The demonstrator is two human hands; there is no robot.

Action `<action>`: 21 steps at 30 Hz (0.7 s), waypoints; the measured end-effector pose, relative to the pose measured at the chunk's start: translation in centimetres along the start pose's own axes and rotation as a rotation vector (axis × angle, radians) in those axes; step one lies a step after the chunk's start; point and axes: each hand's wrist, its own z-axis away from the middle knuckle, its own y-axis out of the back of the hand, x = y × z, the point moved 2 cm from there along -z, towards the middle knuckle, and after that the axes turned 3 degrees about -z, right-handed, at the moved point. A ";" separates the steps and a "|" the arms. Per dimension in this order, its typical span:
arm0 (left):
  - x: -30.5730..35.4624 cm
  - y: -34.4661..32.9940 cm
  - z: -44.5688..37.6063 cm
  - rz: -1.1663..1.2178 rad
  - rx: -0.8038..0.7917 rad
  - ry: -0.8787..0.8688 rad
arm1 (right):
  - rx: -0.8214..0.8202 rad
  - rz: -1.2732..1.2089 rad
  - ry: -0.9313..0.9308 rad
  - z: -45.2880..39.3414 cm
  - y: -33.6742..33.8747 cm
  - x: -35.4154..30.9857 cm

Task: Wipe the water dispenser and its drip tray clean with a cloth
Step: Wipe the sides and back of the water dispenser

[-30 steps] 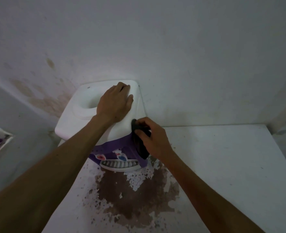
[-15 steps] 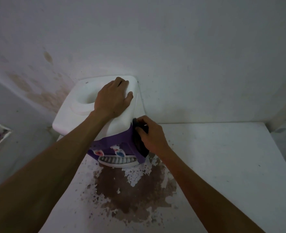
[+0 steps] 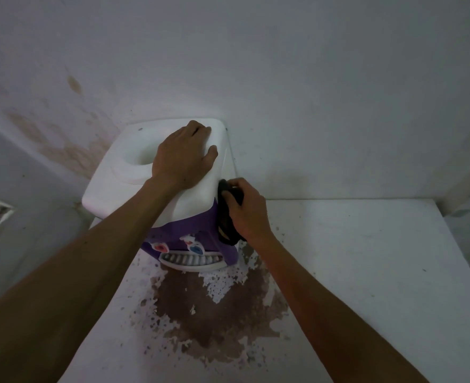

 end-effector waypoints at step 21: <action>-0.2 -0.2 0.0 0.011 0.024 -0.002 | -0.182 0.127 -0.254 -0.1 -0.9 5.6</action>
